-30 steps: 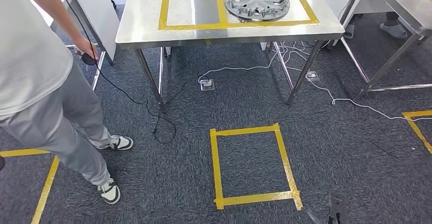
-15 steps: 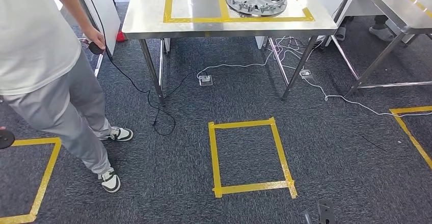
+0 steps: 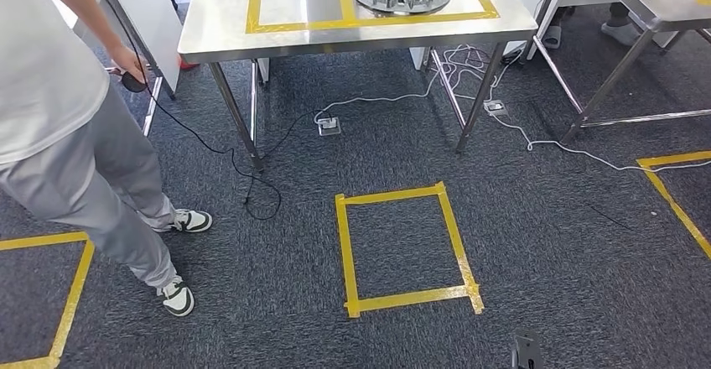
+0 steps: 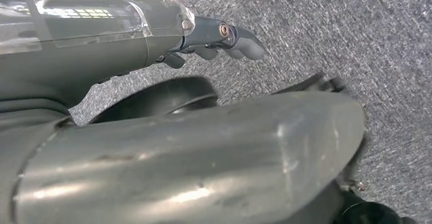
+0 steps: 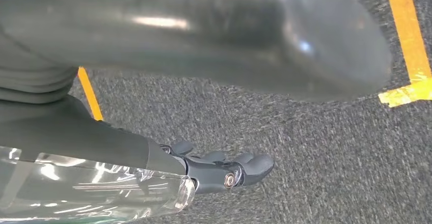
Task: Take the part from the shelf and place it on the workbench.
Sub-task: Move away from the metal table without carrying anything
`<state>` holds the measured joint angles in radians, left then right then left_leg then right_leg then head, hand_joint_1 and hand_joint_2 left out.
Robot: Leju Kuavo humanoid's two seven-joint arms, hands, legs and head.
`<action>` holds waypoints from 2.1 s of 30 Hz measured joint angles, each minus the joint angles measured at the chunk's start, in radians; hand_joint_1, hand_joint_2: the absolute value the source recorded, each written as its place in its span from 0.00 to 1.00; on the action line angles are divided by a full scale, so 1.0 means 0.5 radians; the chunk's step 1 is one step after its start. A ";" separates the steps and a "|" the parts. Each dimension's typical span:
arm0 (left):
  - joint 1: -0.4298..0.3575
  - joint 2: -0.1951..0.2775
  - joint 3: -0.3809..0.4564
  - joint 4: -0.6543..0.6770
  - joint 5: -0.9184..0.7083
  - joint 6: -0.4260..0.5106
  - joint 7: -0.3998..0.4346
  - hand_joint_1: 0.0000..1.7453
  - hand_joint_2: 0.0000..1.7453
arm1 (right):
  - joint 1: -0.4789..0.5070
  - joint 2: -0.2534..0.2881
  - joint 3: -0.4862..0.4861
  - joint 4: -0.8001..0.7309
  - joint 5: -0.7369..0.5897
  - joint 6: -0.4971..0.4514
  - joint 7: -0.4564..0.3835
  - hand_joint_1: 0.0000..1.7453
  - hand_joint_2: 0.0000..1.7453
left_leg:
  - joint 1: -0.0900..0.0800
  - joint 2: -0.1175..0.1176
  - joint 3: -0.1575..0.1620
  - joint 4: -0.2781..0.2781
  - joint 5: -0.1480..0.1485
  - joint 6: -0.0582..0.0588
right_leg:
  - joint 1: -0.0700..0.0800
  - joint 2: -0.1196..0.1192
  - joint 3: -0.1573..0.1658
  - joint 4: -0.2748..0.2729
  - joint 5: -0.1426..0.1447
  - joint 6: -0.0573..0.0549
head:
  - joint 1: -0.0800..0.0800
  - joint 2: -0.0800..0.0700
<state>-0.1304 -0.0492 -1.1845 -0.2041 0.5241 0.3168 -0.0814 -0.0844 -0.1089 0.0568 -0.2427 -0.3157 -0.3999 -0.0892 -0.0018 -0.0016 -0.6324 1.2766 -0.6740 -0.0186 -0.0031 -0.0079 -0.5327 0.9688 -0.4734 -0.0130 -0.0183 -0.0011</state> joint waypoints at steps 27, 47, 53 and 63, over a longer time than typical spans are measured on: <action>-0.007 0.003 -0.027 0.000 -0.010 -0.005 0.003 0.00 0.00 | -0.008 0.008 0.098 0.037 0.041 -0.011 0.036 0.00 0.00 | -0.014 -0.043 0.044 -0.368 0.261 0.026 | -0.004 0.064 0.018 0.006 -0.028 0.002 | 0.028 0.000; -0.007 0.005 -0.042 0.000 -0.043 -0.033 -0.018 0.00 0.00 | 0.012 0.022 0.104 0.052 0.040 0.006 0.094 0.00 0.00 | 0.001 -0.067 0.109 -0.505 0.370 0.113 | -0.008 0.001 -0.200 0.621 -0.342 0.101 | 0.044 0.000; -0.014 0.002 -0.044 -0.001 -0.048 -0.030 -0.031 0.00 0.00 | -0.003 0.003 0.119 0.057 0.038 0.017 0.094 0.00 0.00 | 0.003 -0.227 0.085 -0.501 0.400 0.068 | -0.009 0.157 0.049 0.051 -0.090 0.048 | 0.055 0.000; -0.021 0.002 -0.065 0.000 -0.060 -0.032 -0.006 0.00 0.00 | -0.004 -0.016 0.147 0.063 0.032 0.039 0.079 0.00 0.00 | 0.032 0.019 -0.123 -0.025 0.179 -0.023 | -0.014 -0.090 0.054 0.001 -0.060 0.025 | -0.008 0.000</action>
<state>-0.1410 -0.0483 -1.2168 -0.2042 0.4940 0.3010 -0.0846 -0.0865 -0.1171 0.1305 -0.2114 -0.2995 -0.3804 -0.0496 0.0145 0.0081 -0.6940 1.2641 -0.5843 -0.0302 -0.0103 -0.0528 -0.5059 0.9692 -0.5034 -0.0007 -0.0224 -0.0011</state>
